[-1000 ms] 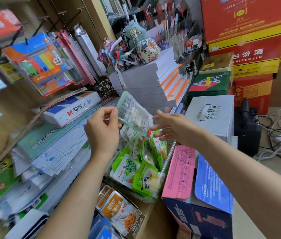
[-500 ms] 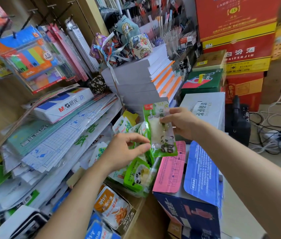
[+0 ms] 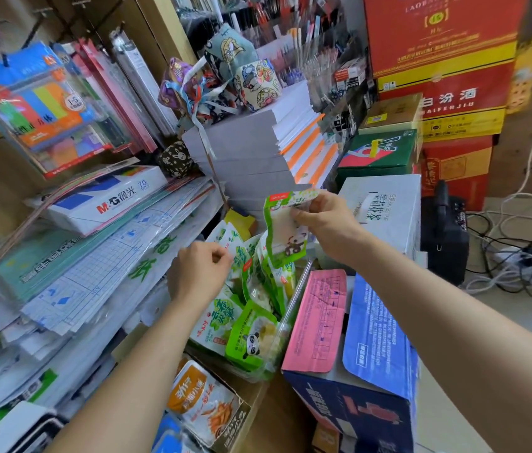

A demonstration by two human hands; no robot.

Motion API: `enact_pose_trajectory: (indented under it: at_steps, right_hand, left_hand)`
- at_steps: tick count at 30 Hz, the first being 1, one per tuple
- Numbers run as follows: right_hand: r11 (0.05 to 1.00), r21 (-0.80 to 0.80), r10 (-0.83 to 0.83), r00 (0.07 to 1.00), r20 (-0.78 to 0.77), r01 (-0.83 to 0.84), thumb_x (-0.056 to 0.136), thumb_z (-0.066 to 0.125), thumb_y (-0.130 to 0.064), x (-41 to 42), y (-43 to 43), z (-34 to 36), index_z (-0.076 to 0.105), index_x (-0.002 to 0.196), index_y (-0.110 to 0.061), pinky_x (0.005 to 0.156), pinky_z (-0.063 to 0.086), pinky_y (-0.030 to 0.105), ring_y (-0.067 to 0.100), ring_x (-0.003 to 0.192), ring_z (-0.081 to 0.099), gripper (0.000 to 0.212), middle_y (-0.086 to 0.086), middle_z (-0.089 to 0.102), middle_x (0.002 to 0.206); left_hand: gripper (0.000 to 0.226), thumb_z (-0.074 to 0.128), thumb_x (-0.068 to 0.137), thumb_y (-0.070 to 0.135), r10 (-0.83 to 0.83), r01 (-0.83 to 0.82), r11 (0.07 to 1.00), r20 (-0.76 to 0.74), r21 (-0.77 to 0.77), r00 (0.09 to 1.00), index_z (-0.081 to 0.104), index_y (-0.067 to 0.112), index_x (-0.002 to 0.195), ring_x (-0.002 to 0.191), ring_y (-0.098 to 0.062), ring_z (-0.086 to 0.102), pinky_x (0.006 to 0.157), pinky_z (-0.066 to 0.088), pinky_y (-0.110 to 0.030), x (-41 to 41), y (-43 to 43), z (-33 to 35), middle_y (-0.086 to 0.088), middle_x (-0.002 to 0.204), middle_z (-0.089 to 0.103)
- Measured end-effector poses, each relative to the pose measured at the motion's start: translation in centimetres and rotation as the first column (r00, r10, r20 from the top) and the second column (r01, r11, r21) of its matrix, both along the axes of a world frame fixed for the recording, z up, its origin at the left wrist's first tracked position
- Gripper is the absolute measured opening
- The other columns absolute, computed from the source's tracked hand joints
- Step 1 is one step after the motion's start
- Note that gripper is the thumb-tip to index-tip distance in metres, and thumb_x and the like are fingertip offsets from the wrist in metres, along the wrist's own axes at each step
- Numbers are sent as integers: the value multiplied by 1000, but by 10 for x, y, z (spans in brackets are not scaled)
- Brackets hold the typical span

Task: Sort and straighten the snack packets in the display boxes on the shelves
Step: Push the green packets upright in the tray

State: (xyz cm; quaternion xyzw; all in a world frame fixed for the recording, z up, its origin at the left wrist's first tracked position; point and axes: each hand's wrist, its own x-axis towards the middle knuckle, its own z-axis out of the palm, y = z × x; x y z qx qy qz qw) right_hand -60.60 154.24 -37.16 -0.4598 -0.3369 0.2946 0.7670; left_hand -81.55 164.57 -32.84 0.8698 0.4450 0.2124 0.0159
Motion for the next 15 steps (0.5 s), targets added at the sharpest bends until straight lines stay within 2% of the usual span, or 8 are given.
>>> enact_pose_trajectory:
  at_steps: [3, 6, 8, 10, 11, 13, 15]
  right_hand:
    - [997, -58, 52, 994, 97, -46, 90, 60, 13, -1, 7, -10, 65, 95, -2, 78, 56, 39, 25, 84, 66, 16, 18, 68, 93]
    - [975, -219, 90, 953, 289, -26, 88, 61, 14, -2, 8, -21, 61, 89, -2, 62, 49, 24, 8, 65, 59, 16, 8, 61, 77]
    - [938, -345, 120, 903, 413, 33, 85, 64, 10, -1, 12, -31, 61, 89, -2, 58, 50, 33, 7, 61, 57, 13, 3, 60, 73]
    - [891, -434, 120, 853, 508, 133, 82, 70, -1, 0, 18, -43, 61, 95, -10, 70, 54, 48, 19, 73, 60, 18, 2, 61, 80]
    - [871, -455, 100, 840, 533, 185, 82, 73, -7, -1, 21, -47, 60, 101, -14, 77, 54, 49, 23, 79, 59, 25, 1, 60, 86]
    - [840, -451, 16, 817, 576, 301, 82, 77, -17, -3, 22, -49, 55, 121, -16, 82, 53, 43, 25, 89, 60, 44, 1, 60, 99]
    - [830, -396, -79, 786, 613, 392, 79, 80, -23, -7, 22, -45, 51, 131, -19, 80, 53, 40, 24, 91, 61, 59, 1, 60, 106]
  left_hand:
    - [12, 75, 85, 34, -15, 20, 998, 89, -51, 996, 79, 26, 76, 82, -25, 69, 70, 54, -32, 18, 19, 6, 4, 80, 76]
    - [11, 78, 82, 29, -42, 48, 997, 82, -66, 996, 81, 23, 74, 81, -23, 69, 69, 49, -27, 35, 32, 6, 2, 76, 76]
    - [8, 79, 83, 30, -73, 78, 994, 65, -74, 995, 82, 23, 79, 82, -20, 70, 71, 50, -27, 42, 38, 1, 3, 80, 77]
    - [9, 79, 84, 33, -81, 84, 992, 37, -97, 996, 82, 25, 83, 84, -18, 70, 69, 49, -26, 46, 39, -6, 5, 85, 78]
    - [10, 79, 84, 36, -88, 90, 989, 28, -117, 996, 82, 26, 84, 83, -17, 70, 69, 50, -27, 47, 39, -9, 7, 87, 78]
    - [11, 79, 84, 40, -101, 102, 981, 11, -164, 995, 81, 30, 84, 84, -16, 70, 74, 56, -32, 45, 40, -10, 10, 88, 77]
    - [11, 77, 84, 43, -115, 115, 974, 12, -198, 993, 81, 32, 84, 87, -15, 70, 79, 59, -39, 41, 39, -7, 13, 86, 76]
